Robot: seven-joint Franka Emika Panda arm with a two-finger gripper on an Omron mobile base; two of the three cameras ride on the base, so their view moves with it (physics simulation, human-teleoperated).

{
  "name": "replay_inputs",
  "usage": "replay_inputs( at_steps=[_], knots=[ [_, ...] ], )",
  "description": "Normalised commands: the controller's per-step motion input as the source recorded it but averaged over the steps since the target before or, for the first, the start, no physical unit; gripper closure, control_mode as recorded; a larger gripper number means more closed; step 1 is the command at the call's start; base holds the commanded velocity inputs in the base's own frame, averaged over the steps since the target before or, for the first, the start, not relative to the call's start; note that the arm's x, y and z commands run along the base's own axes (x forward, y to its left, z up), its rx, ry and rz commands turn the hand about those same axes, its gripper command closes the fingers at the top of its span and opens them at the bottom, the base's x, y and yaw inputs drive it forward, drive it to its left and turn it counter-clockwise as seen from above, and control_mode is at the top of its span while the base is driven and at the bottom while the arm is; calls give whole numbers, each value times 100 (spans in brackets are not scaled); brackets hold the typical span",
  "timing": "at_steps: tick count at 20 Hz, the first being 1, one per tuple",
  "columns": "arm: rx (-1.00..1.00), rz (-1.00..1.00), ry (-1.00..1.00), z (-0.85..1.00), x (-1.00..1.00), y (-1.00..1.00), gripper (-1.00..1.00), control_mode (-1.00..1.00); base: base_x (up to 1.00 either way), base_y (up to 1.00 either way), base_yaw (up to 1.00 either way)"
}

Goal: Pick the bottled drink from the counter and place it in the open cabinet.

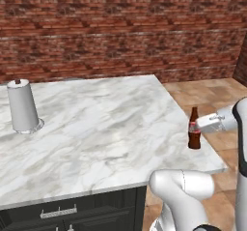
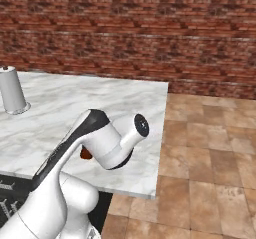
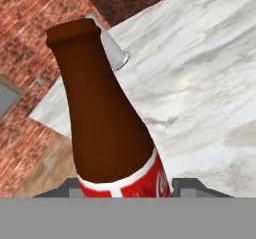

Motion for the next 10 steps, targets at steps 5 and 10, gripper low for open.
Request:
replay_inputs(
  at_steps=[5, 10],
  knots=[
    [-3, -12, 0, 38, -24, 7, 100, -100, 0, 0, 0],
    [-6, -11, 0, 16, -10, 7, 100, -100, 0, 0, 0]
  ],
)
